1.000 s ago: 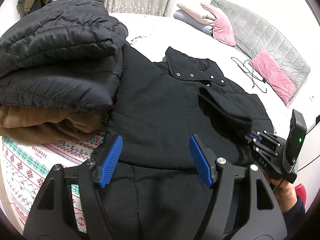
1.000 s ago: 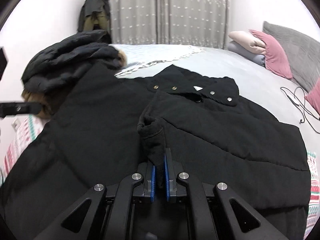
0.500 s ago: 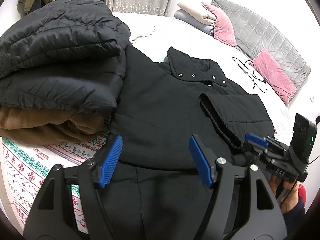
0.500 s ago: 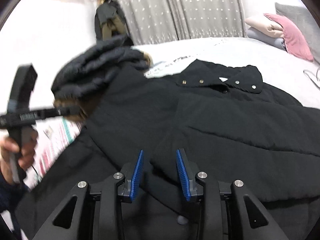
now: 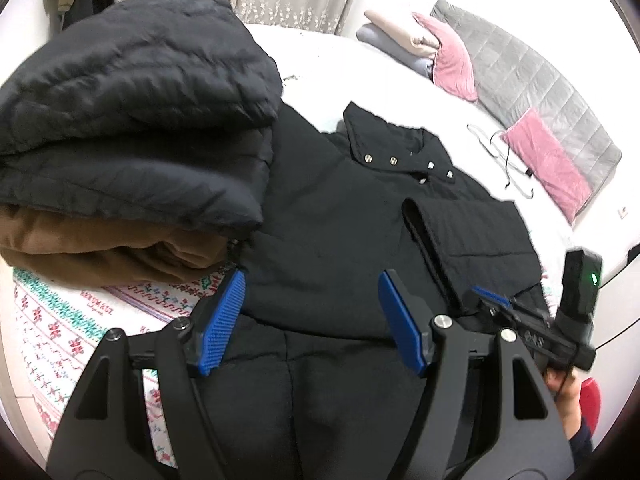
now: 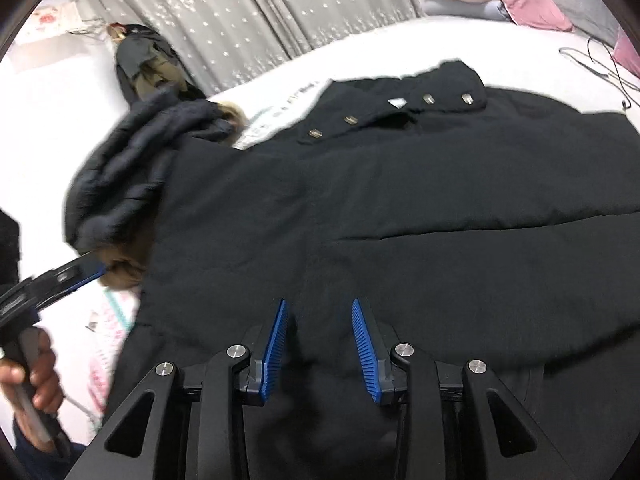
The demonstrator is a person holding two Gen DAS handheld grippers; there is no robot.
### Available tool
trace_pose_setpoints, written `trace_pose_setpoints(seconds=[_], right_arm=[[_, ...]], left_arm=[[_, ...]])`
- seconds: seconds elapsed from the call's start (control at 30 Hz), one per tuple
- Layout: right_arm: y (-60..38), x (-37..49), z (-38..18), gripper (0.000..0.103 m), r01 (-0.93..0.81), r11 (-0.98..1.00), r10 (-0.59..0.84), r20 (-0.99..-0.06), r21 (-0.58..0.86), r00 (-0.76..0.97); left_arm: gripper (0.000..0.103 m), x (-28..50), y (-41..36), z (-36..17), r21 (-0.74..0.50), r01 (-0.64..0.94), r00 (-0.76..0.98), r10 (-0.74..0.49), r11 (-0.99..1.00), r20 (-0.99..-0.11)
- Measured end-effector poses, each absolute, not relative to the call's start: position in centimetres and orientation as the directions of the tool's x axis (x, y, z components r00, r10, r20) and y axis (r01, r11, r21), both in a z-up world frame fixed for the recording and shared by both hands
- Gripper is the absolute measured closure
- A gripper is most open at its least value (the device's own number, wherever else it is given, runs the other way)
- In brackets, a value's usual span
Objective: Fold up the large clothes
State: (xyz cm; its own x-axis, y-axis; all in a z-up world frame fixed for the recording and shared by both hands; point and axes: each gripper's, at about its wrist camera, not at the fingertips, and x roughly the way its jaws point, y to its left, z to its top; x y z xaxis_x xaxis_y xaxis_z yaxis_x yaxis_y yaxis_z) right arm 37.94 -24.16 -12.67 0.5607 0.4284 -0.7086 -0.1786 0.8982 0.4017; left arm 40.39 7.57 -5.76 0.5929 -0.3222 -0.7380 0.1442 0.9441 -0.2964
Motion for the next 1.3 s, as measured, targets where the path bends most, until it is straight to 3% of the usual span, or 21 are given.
trace_pose_setpoints(seconds=[0.1, 0.27, 0.43, 0.53, 0.67, 0.9, 1.3], right_arm=[[-23.8, 35.3, -10.4, 0.069, -0.171, 0.930, 0.360, -0.718, 0.325, 0.595], [-24.6, 30.7, -8.9, 0.050, -0.133, 0.954, 0.291, -0.713, 0.269, 0.638], [-24.1, 26.9, -8.7, 0.045, -0.063, 0.988, 0.146, -0.720, 0.141, 0.679], [-23.8, 23.4, -7.8, 0.042, 0.010, 1.000, 0.011, -0.673, 0.027, 0.740], [-22.9, 19.2, -5.5, 0.031, 0.064, 0.994, -0.106, -0.577, -0.093, 0.809], [-22.7, 13.3, -3.3, 0.021, 0.132, 0.970, -0.215, -0.461, -0.206, 0.861], [-32.3, 7.0, -6.8, 0.020, 0.255, 0.929, -0.364, -0.548, -0.267, 0.753]], left_arm=[[0.033, 39.1, 8.1, -4.7, -0.260, 0.149, 0.611, -0.296, 0.954, -0.734], [0.033, 36.4, 8.8, -3.2, -0.154, 0.144, 0.650, -0.211, 0.978, -0.730], [0.029, 32.7, 9.6, -2.4, -0.117, 0.140, 0.669, -0.181, 0.983, -0.720], [0.024, 30.4, 9.5, -2.5, -0.090, 0.123, 0.685, -0.150, 0.988, -0.713], [0.024, 26.8, 9.3, -2.9, -0.065, 0.146, 0.683, -0.148, 0.987, -0.715], [0.024, 21.4, 10.9, -4.8, -0.094, 0.101, 0.654, -0.138, 0.990, -0.744], [0.024, 14.4, 12.7, -9.2, -0.207, 0.104, 0.538, -0.230, 0.973, -0.811]])
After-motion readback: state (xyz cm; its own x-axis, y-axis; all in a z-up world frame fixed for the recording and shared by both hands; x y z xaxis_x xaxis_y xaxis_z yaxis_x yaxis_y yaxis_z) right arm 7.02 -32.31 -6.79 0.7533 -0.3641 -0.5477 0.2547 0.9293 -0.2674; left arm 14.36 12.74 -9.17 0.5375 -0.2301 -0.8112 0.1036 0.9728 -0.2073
